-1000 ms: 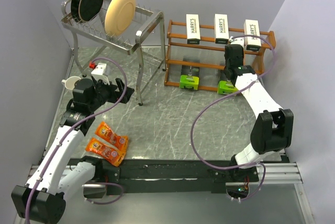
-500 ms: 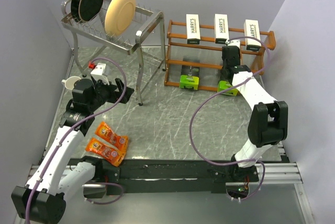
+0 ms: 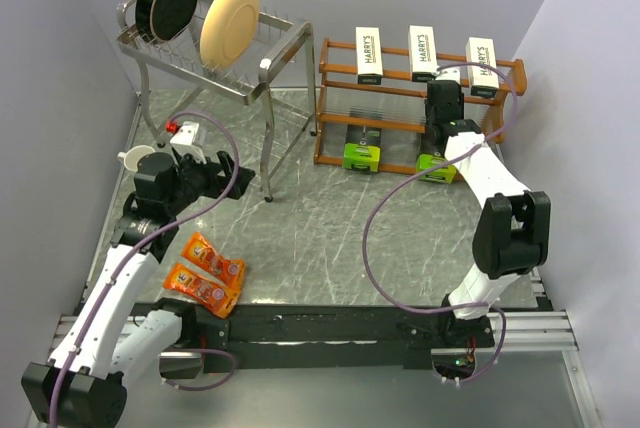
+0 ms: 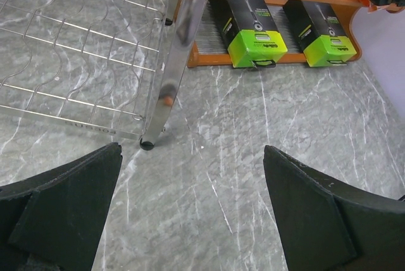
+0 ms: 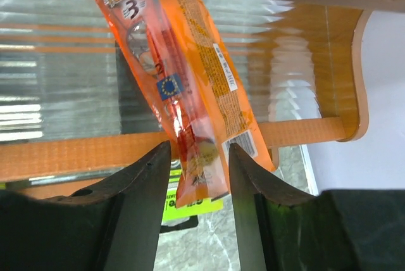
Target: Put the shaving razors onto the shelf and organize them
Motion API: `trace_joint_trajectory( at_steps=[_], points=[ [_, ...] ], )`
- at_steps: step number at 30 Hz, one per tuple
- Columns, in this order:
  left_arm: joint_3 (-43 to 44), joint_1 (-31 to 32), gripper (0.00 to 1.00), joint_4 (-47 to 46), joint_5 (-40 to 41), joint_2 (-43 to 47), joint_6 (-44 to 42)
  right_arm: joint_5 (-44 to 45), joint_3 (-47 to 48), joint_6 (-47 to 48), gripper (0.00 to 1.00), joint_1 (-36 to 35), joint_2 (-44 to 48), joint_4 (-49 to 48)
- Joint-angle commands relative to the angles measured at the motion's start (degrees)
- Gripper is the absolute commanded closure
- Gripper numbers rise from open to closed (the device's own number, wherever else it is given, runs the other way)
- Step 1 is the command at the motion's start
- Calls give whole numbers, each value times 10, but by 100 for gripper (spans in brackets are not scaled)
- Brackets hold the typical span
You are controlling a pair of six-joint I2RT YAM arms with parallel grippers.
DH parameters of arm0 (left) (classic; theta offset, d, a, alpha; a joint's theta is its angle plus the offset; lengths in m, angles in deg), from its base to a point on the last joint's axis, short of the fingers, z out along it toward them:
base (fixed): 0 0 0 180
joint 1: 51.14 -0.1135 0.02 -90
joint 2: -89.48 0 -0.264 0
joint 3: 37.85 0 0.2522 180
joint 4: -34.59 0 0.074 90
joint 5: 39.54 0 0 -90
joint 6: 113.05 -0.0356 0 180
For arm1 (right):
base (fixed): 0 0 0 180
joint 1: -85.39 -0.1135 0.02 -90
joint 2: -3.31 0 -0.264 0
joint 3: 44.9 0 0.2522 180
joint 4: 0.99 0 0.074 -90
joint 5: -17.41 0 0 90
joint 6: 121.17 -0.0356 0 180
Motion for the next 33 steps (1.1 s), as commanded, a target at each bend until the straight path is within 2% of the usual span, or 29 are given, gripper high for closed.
trace_joint_trajectory(
  at_steps=[1,11,15,18,19,20,21,22,25,28,29,31,32,33],
  points=[
    [-3,-3,1,-5,-15,15,5,-14,0,-17,50,3,64,16],
    [-13,-2,1,-3,-24,16,-2,-87,-165,-76,50,-28,244,89],
    [9,-2,1,57,29,4,-33,-206,-213,-59,36,-66,298,103],
    [32,-3,1,137,59,9,-116,-274,-240,-31,29,-157,320,118],
    [36,-3,1,175,85,12,-142,-327,-253,-26,27,-206,323,115],
    [36,-4,1,192,106,19,-200,-344,-258,-24,23,-237,327,101],
    [32,-8,1,197,122,24,-220,-360,-261,-17,18,-263,323,95],
    [29,-30,1,199,126,34,-245,-369,-259,-8,18,-316,317,90],
    [14,-55,1,196,132,70,-285,-391,-241,4,17,-373,274,54],
    [14,-59,1,186,142,87,-257,-469,-196,-16,17,-417,204,25],
    [10,-59,1,173,175,94,-223,-508,-183,-29,17,-439,164,8],
    [15,-60,1,155,181,92,-191,-561,-140,-52,15,-452,121,-15],
    [24,-61,1,150,206,86,-148,-606,-128,-95,15,-457,79,-39],
    [28,-66,1,139,204,85,-135,-616,-111,-109,15,-469,60,-56]
  ],
)
